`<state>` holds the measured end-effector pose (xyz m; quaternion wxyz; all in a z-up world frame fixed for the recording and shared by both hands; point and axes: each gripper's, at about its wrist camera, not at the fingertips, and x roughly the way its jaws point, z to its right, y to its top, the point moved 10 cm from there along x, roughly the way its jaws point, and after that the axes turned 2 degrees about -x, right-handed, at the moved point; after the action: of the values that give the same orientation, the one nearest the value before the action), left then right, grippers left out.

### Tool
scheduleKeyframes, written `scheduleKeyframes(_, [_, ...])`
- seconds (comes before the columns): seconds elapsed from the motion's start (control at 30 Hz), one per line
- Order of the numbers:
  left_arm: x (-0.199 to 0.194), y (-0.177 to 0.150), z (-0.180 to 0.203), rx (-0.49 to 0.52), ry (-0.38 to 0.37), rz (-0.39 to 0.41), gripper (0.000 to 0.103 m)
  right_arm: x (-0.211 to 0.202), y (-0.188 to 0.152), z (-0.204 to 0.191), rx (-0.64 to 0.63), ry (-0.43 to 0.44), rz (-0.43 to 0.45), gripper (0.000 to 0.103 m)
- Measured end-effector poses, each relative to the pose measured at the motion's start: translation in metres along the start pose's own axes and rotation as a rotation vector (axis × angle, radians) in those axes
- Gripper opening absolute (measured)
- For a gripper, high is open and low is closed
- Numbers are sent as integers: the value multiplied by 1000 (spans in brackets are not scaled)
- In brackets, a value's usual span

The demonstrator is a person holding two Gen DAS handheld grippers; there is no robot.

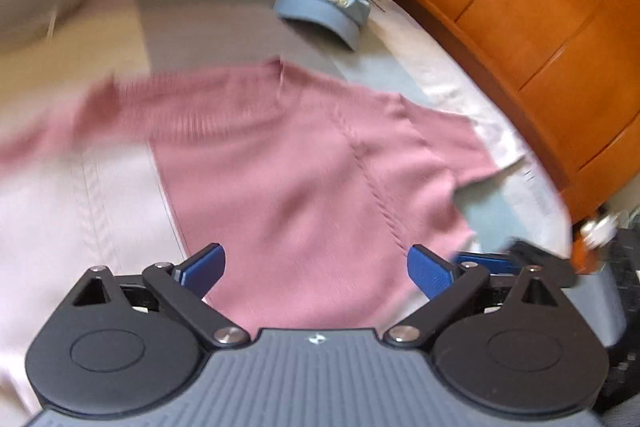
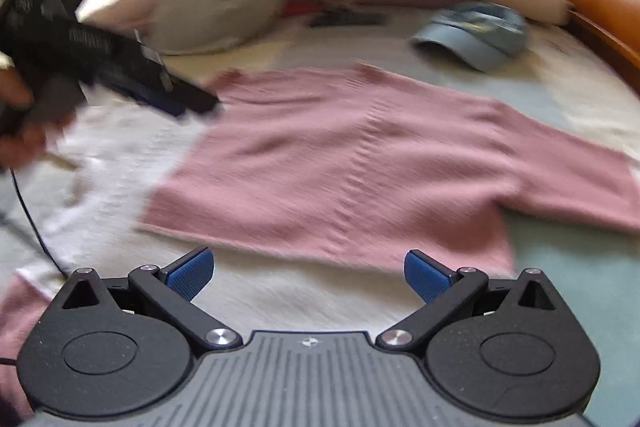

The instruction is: Fold clothes

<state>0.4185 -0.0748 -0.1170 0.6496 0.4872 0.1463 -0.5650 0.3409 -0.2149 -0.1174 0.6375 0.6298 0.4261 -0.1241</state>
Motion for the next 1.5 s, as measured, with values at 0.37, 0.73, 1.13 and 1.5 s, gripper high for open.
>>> scheduleKeyframes(0.37, [-50, -48, -81, -302, 167, 139, 98, 26, -10, 7, -57, 17, -83, 103])
scheduleKeyframes(0.73, [-40, 0, -127, -170, 247, 172, 99, 32, -21, 10, -62, -131, -135, 103])
scheduleKeyframes(1.13, [-26, 73, -112, -132, 19, 188, 99, 38, -18, 11, 47, -233, -149, 103])
scheduleKeyframes(1.5, [18, 111, -145, -175, 169, 242, 99, 37, -20, 12, 102, -258, -149, 103])
